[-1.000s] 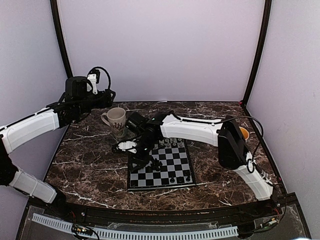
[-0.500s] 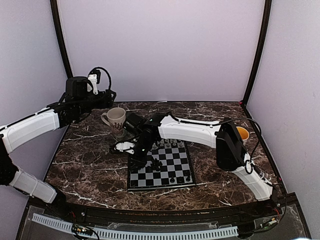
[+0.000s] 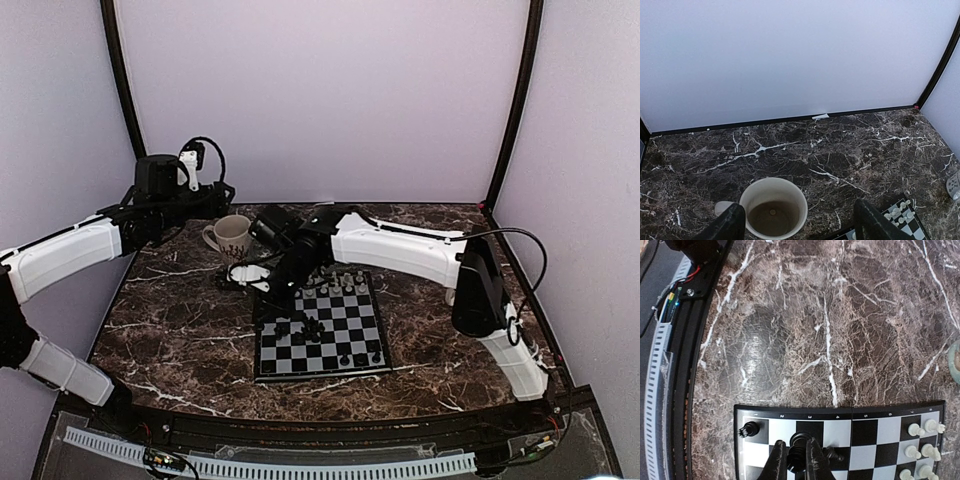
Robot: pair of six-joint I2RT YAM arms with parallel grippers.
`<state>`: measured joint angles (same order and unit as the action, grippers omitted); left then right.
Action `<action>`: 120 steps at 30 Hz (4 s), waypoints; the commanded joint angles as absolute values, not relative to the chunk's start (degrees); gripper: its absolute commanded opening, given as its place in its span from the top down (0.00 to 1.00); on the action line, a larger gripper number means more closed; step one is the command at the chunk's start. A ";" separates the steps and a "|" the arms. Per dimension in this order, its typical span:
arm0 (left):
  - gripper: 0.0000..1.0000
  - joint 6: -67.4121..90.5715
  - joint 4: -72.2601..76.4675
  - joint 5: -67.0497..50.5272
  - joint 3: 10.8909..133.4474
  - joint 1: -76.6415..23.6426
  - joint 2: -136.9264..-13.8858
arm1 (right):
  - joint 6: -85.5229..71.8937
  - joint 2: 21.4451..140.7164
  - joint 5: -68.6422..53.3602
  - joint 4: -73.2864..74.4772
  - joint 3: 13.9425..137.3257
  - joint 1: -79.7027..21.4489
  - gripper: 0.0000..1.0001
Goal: Set up the chess pieces on the board
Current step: Pick up the queen from the chessboard, then place the queen at d8.
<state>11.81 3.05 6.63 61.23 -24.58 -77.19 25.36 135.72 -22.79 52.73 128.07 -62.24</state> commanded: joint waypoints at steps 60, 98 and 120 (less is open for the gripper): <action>0.29 8.60 -3.14 -2.40 61.72 -25.52 -77.96 | 29.15 111.06 -16.29 39.12 80.43 -62.67 0.90; 0.29 8.83 -3.25 -3.75 61.79 -25.45 -78.49 | 29.35 109.38 -14.66 39.98 79.24 -62.67 0.87; 0.30 9.26 -3.34 -4.62 61.96 -25.44 -79.52 | 29.51 107.47 -13.94 39.17 76.82 -62.14 0.84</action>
